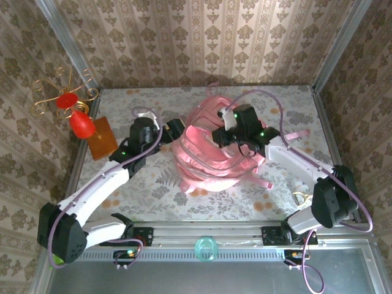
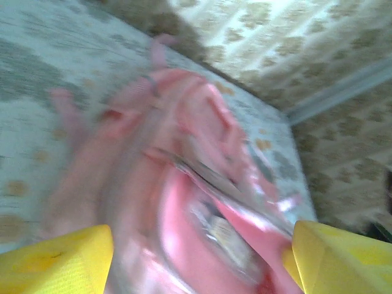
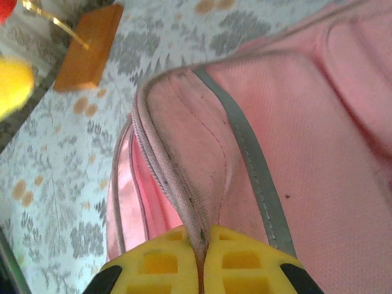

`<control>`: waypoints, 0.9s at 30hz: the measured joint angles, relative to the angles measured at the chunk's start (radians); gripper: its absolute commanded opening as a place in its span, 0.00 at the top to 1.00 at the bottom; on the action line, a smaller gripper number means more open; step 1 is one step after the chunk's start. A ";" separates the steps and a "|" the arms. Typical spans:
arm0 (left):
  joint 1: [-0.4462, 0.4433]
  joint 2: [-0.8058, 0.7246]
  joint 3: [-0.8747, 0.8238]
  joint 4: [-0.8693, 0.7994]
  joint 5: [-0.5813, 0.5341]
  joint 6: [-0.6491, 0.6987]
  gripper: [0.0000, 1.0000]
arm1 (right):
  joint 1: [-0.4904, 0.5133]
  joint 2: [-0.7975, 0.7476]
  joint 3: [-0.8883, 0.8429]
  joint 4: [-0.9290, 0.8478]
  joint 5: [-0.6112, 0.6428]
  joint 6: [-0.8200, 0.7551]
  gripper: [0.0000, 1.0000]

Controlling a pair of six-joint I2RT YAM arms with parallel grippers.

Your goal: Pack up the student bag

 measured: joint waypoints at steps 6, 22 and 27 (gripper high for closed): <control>0.066 0.113 0.077 -0.194 0.049 0.182 0.24 | 0.014 -0.122 -0.181 -0.069 0.021 -0.016 0.76; 0.116 0.352 0.062 -0.105 0.372 0.977 0.34 | -0.045 -0.168 -0.177 -0.008 -0.192 0.048 0.50; 0.152 0.445 0.145 -0.090 0.361 0.994 0.35 | -0.124 -0.169 -0.188 -0.017 -0.007 0.141 0.45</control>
